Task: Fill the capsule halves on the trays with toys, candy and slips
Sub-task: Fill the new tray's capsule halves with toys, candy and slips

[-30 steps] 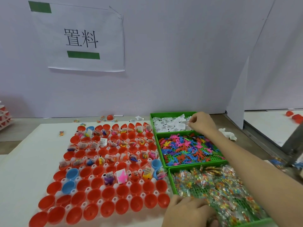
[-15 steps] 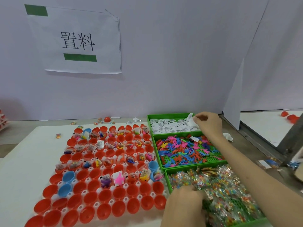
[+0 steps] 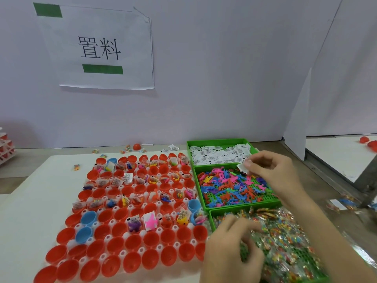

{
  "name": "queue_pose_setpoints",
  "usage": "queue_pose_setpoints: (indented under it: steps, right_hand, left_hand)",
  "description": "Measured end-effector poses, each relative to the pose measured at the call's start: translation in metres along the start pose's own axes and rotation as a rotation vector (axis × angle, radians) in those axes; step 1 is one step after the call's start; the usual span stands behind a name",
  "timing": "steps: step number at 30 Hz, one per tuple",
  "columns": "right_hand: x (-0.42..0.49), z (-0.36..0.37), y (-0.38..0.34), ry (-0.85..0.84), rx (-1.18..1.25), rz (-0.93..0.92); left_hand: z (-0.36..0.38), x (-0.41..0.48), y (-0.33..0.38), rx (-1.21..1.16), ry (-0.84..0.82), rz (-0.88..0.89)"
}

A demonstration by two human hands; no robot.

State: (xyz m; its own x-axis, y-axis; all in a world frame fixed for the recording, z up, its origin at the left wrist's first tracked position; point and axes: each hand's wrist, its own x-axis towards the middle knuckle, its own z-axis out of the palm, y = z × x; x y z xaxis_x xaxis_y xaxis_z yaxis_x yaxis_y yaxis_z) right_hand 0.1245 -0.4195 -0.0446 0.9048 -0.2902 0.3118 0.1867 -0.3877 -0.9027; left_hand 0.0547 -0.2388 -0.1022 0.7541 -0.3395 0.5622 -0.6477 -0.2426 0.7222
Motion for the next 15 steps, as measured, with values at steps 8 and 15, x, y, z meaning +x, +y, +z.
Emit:
queue_pose_setpoints:
  steps: [8, 15]
  right_hand:
    - [-0.034, 0.008, -0.038, -0.313, 0.092, -0.429]
    - [-0.042, 0.018, -0.037, -0.48, -0.063, -0.48]
  left_hand:
    - [-0.035, 0.016, 0.004, -0.727, 0.295, -0.652]
    - [-0.047, 0.019, 0.005, -1.064, 0.366, -0.792]
